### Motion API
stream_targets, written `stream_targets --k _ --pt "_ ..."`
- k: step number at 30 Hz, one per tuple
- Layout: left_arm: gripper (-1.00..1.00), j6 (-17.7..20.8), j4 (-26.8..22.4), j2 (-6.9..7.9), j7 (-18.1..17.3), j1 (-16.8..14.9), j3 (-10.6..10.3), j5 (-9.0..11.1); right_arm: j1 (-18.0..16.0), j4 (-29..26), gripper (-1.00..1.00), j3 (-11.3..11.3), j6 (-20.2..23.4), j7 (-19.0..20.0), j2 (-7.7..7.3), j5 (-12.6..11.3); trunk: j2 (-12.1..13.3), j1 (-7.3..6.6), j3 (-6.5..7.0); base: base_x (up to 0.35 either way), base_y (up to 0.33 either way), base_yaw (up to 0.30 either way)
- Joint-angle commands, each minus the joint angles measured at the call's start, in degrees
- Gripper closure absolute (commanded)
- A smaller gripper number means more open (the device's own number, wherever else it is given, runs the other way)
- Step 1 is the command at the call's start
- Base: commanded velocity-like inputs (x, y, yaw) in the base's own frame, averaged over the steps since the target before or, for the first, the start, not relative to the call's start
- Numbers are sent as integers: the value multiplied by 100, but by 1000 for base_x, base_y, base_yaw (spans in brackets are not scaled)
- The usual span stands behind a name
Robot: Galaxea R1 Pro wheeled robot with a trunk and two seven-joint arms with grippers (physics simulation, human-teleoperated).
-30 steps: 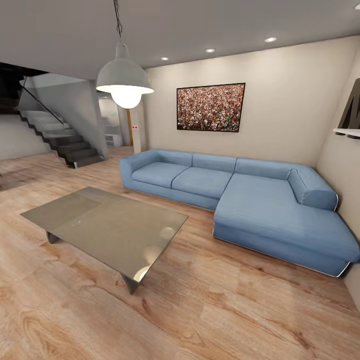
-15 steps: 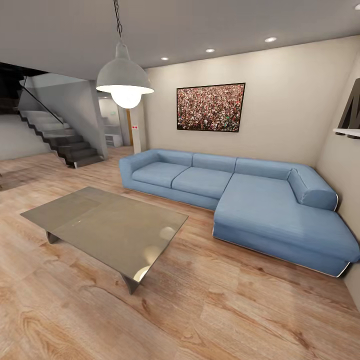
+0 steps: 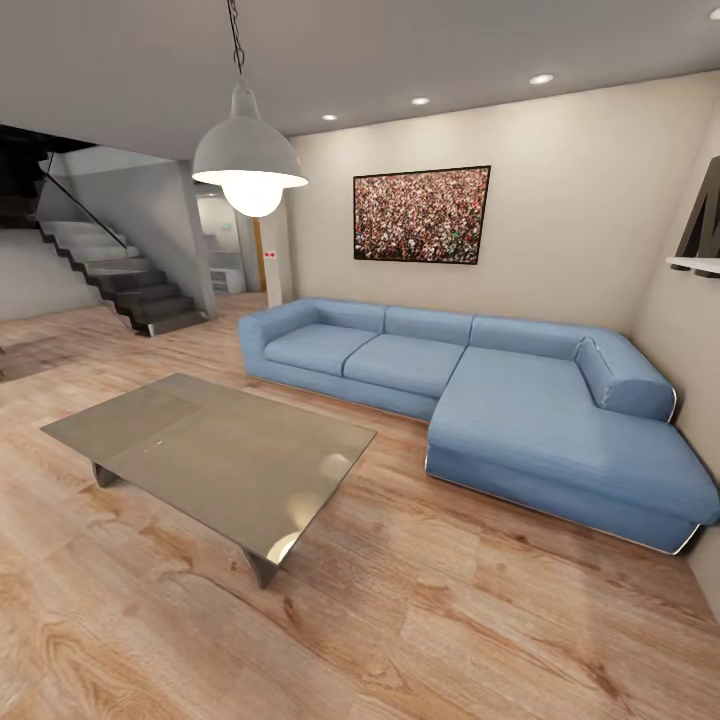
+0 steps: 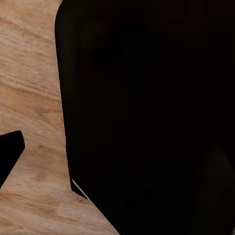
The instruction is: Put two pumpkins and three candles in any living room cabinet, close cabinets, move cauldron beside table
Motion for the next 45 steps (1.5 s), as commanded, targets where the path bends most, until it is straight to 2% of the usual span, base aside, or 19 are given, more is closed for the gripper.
stream_targets --k 1,9,19,26,45 --pt "-100 0 0 0 0 0 -2 0 0 0 -100 -3 0 1 1 -4 0 0 0 0 0 0" --pt "-100 37 6 -5 -14 0 48 29 0 0 -100 -5 9 1 29 -3 0 0 0 0 0 0" --pt "-100 -97 0 -62 -10 0 73 49 0 0 -100 32 9 2 85 58 0 0 0 3 0 0" --pt "-100 -67 0 -62 -13 0 77 53 0 0 -100 34 9 2 90 59 0 0 0 199 52 18" --pt "-100 -122 0 -65 -15 0 51 42 0 0 -100 36 26 2 99 63 0 0 0 5 4 253"
